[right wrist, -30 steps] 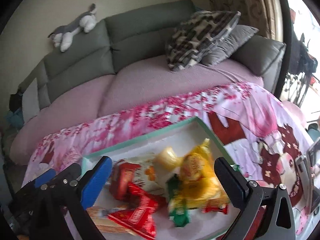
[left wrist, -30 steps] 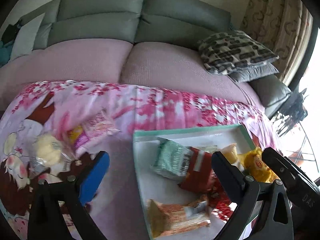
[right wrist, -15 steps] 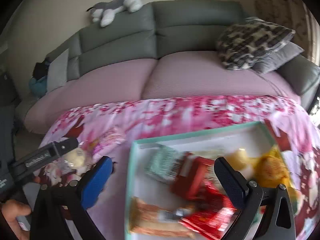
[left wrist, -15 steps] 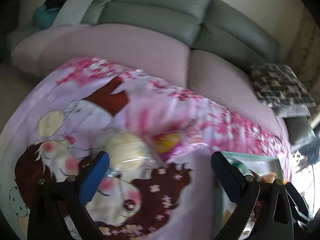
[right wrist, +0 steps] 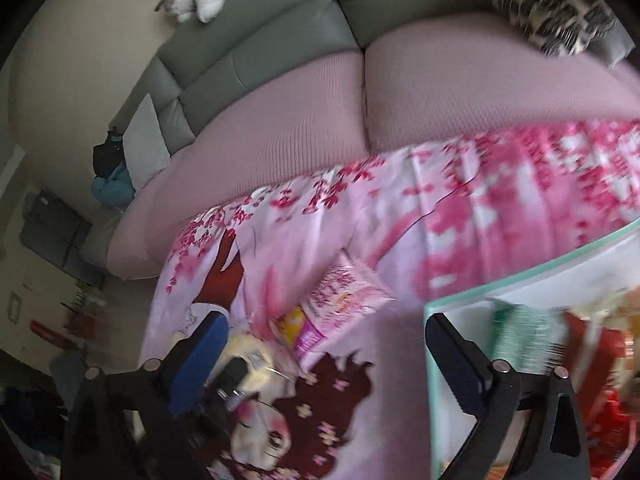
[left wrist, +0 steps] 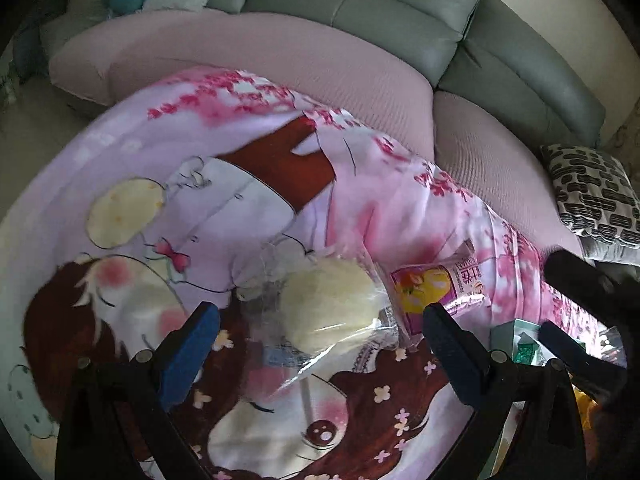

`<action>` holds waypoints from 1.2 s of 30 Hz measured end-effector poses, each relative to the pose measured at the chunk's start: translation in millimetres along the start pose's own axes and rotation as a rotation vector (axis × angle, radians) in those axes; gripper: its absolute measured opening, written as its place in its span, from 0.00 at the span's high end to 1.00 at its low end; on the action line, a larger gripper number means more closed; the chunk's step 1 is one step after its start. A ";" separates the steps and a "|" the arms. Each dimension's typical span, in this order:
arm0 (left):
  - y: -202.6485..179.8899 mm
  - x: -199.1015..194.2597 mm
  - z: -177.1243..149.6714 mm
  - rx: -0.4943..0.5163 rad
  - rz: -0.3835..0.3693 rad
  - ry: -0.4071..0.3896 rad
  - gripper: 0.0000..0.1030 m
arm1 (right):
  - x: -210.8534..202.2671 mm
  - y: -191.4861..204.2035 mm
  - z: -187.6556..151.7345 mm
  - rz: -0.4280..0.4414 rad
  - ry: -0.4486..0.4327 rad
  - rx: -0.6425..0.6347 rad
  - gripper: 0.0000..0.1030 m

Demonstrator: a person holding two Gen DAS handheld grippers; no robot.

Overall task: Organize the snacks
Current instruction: 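Withdraw both tools from the tray toward the remaining snacks, then grasp the pink-purple packet with the right tool while the left tool grasps the wrapped bun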

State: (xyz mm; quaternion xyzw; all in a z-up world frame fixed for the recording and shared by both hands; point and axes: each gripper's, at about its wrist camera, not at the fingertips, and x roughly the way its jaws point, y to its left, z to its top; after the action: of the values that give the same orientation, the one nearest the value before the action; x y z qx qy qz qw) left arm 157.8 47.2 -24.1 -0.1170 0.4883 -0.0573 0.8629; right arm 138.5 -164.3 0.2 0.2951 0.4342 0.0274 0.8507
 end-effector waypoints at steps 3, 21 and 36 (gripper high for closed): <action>-4.1 7.2 0.5 0.023 0.003 0.009 0.04 | 27.1 0.7 6.2 -0.018 0.074 0.057 0.12; -6.3 30.9 3.3 0.061 -0.002 0.051 0.31 | 86.2 8.7 11.4 -0.167 0.136 0.063 0.58; -38.8 -39.1 -9.7 0.136 -0.088 -0.032 0.33 | -67.0 -17.5 -12.1 -0.110 -0.121 0.043 0.61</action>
State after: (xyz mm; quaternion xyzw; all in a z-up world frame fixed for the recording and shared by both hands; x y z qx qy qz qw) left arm 129.9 16.7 13.5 -0.0806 0.4639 -0.1263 0.8731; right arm 84.0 -193.2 34.0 0.2903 0.3983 -0.0467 0.8689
